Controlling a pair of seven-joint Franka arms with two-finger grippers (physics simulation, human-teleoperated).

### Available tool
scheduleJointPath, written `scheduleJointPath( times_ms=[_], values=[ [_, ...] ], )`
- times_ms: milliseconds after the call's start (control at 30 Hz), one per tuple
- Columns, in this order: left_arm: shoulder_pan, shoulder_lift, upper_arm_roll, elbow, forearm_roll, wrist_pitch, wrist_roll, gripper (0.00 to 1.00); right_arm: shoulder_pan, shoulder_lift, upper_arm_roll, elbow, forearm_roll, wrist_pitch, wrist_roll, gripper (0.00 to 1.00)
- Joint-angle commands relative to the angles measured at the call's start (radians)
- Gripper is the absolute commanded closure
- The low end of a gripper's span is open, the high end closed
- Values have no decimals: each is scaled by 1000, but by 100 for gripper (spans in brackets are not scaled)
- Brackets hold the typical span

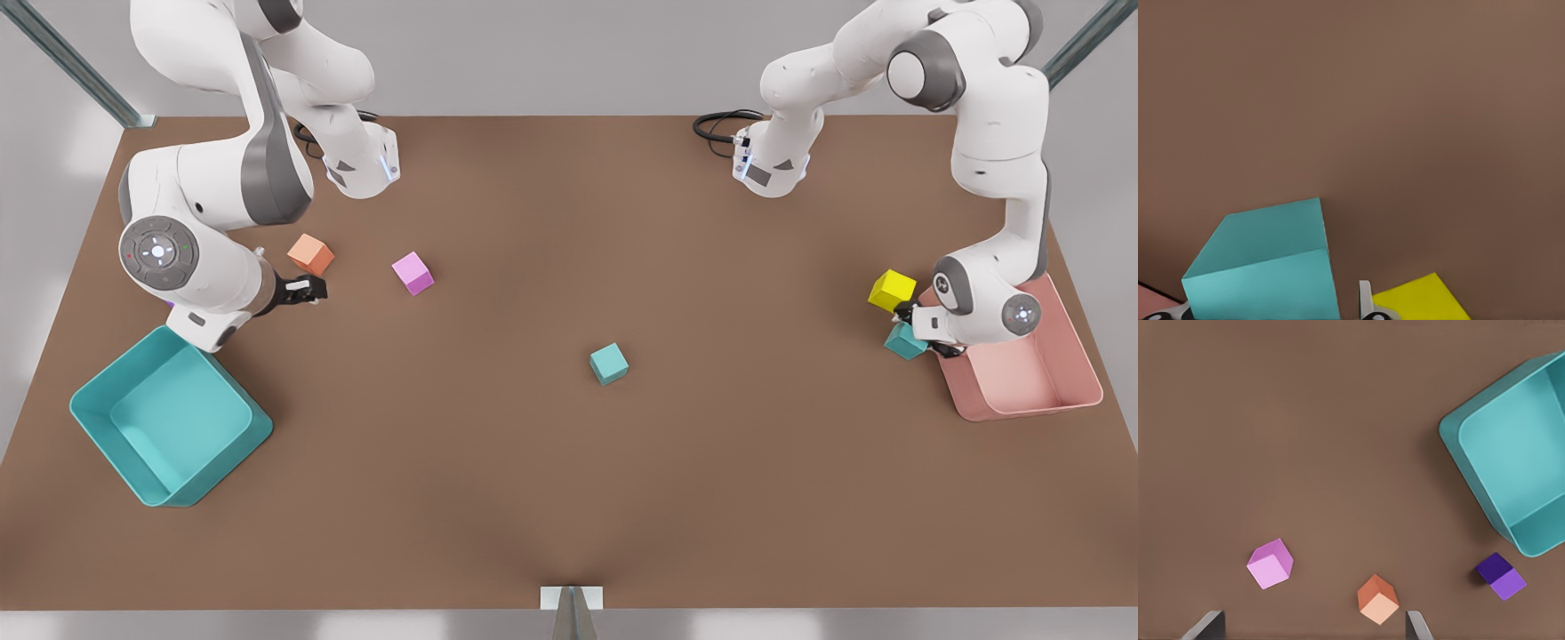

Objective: Stack the two blue cubes on top of each other

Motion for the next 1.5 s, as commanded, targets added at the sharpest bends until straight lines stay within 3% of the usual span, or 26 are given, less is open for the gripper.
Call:
scheduleJointPath(
  times_ms=[0,33,100,200,467,533,567,600,733,867,1000,1100,1400,1467],
  values=[
    [0,3,0,0,-1,7,37,0,0,-1,0,0,0,1,-88,0],
    [2,3,2,-1,1,7,37,1,-1,-1,2,0,0,1,-88,0],
    [8,3,2,-4,-1,7,37,19,-1,-1,2,0,2,1,-88,0],
    [6,3,2,-4,-1,8,37,29,-1,-1,0,0,-1,1,-88,0],
    [-127,-119,-6,37,-1,-19,-222,28,-1,-1,0,0,-1,1,-88,0],
    [-274,-149,-5,75,-64,-87,-432,28,-1,-1,0,3,-9,1,-89,0],
    [-441,-151,3,105,-65,-157,-725,28,0,-1,0,5,-11,1,-89,0],
    [-521,-122,-30,140,-68,-174,-994,28,0,-1,0,5,-11,1,-89,0],
    [-529,39,-317,365,-166,-174,-1589,28,0,1,0,5,-9,1,-89,0],
    [-670,177,-368,562,-160,-173,-2048,28,-1,1,0,4,-7,1,-88,0],
    [-724,181,-420,542,-163,-179,-2178,28,-1,1,0,3,-4,1,-88,0],
    [-716,113,-443,384,-162,-108,-2177,28,-1,1,0,3,-4,1,-88,0],
    [-707,113,-443,384,-160,-73,-2177,28,-1,1,0,5,-7,6,-89,0],
    [-709,116,-443,384,-160,-74,-2177,17,-1,2,0,4,-7,6,-89,0]
  ],
)
